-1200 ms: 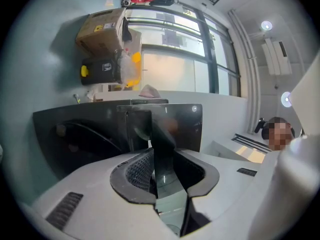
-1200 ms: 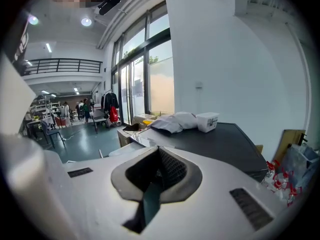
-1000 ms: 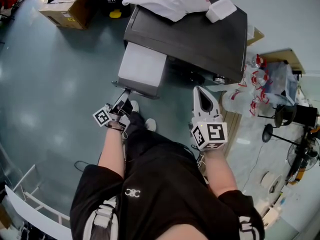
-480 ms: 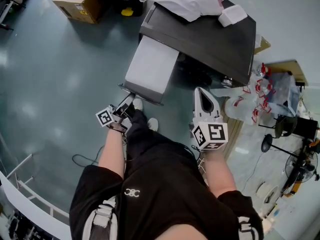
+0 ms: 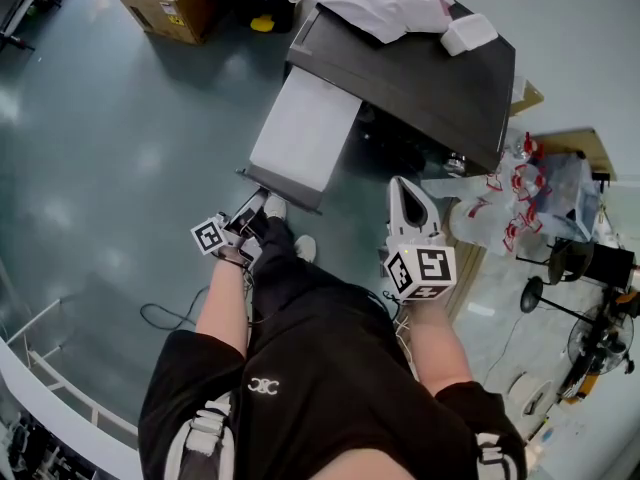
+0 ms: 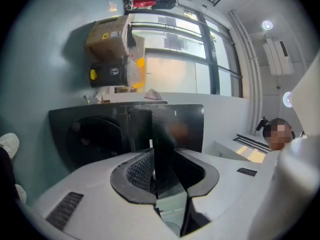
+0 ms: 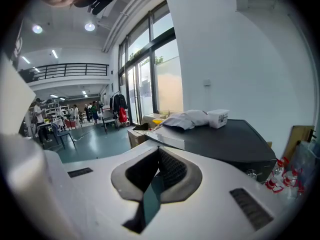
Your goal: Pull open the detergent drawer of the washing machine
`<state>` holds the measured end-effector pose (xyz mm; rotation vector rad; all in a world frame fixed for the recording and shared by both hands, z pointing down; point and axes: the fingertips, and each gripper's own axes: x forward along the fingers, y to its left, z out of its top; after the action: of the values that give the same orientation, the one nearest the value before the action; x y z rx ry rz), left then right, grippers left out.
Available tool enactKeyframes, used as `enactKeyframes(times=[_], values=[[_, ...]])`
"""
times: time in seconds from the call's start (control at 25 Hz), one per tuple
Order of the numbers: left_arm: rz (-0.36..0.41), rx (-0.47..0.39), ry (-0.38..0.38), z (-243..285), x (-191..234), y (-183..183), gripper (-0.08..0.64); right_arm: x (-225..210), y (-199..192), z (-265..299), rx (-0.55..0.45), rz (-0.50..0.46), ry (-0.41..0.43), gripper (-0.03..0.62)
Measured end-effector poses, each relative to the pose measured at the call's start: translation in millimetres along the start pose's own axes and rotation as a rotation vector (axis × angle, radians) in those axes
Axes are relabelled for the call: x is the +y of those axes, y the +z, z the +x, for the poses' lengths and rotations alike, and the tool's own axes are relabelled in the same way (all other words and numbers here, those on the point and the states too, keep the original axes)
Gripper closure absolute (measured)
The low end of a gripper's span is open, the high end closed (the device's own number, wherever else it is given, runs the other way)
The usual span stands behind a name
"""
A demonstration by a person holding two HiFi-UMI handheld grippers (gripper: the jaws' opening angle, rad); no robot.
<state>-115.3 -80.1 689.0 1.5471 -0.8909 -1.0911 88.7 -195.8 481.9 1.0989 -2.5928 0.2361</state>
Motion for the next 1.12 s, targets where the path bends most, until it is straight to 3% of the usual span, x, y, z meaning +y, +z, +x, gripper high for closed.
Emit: enactKeyframes(times=[0.68, 1.0, 1.12], values=[[0.007, -0.015, 0.041, -3.0, 3.8, -3.6, 0.445, 11.3, -9.9, -9.3, 0.012, -0.011, 0.025, 0.591], [0.078, 0.017, 0.214, -11.6, 7.0, -1.5, 0.451, 22.7, -6.8, -8.3, -0.004, 0.002, 0.048, 0.591], [0.250, 0.049, 0.339, -24.8, 9.8, 13.4, 0.451, 27.6, -3.8, -5.8, -0.014, 0.007, 0.064, 0.591]])
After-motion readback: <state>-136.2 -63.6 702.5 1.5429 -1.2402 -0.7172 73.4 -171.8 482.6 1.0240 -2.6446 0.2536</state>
